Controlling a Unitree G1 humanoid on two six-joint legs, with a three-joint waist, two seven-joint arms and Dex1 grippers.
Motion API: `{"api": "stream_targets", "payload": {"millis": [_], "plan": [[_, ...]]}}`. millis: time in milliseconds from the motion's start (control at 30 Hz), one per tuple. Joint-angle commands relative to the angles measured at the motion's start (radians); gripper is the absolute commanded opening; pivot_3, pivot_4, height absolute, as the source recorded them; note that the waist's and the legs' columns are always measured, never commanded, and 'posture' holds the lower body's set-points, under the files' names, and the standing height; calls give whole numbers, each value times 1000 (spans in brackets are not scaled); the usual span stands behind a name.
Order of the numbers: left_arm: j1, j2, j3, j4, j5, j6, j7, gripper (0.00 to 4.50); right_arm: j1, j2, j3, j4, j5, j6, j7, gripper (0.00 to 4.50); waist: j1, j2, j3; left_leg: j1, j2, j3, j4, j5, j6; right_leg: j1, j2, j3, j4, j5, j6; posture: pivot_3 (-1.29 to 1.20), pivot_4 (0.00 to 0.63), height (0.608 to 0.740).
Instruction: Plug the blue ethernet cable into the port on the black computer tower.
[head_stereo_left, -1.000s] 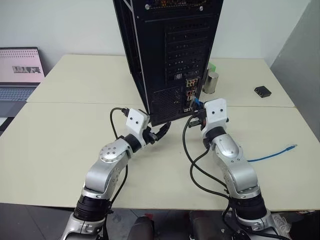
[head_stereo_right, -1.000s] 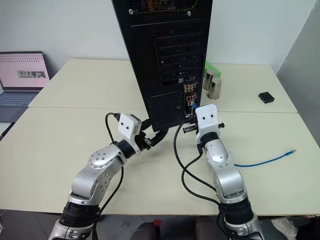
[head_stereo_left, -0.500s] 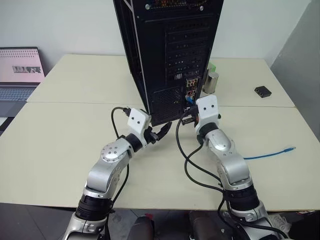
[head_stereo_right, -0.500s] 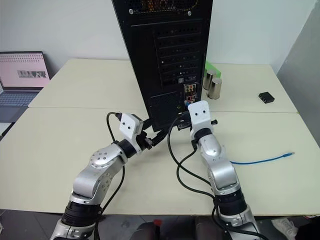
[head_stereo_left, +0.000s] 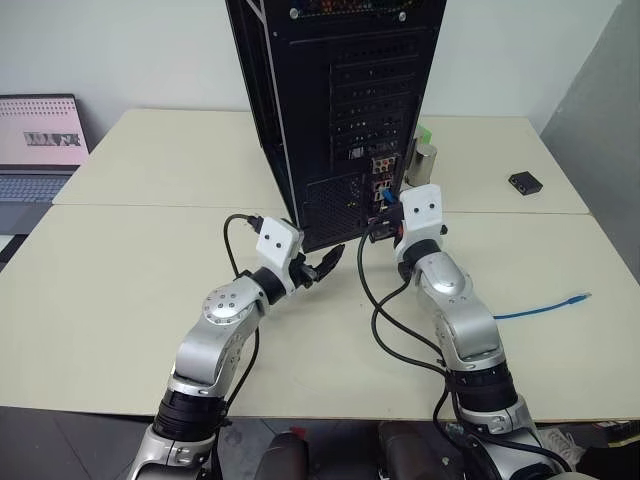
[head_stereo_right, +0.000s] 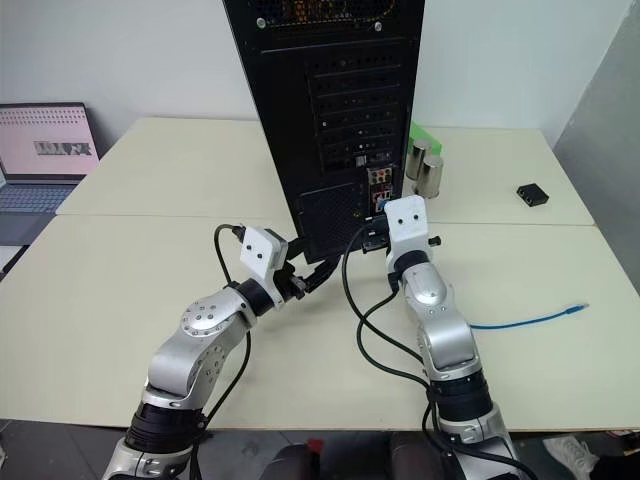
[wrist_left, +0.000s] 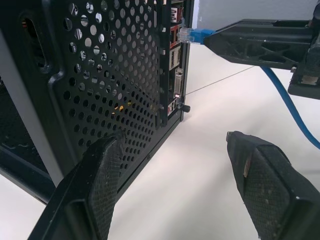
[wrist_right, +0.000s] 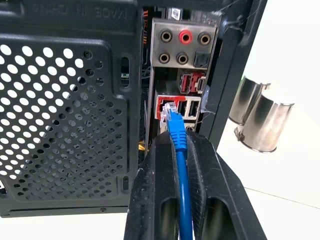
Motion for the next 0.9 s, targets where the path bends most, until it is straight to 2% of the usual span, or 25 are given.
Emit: {"api": "stream_targets", "payload": {"millis": [33, 900], "plan": [[-13, -7, 8, -15, 7, -28, -6, 3465, -34, 6, -11, -7, -6, -37, -1, 0, 0, 0, 0, 0, 0, 0, 0, 0, 0, 0, 0, 0, 0, 0, 0, 0, 150, 740], [-17, -22, 9, -13, 21, -29, -15, 3465, -68, 26, -53, 49, 28, -47, 0, 0, 0, 0, 0, 0, 0, 0, 0, 0, 0, 0, 0, 0, 0, 0, 0, 0, 150, 740]]}}
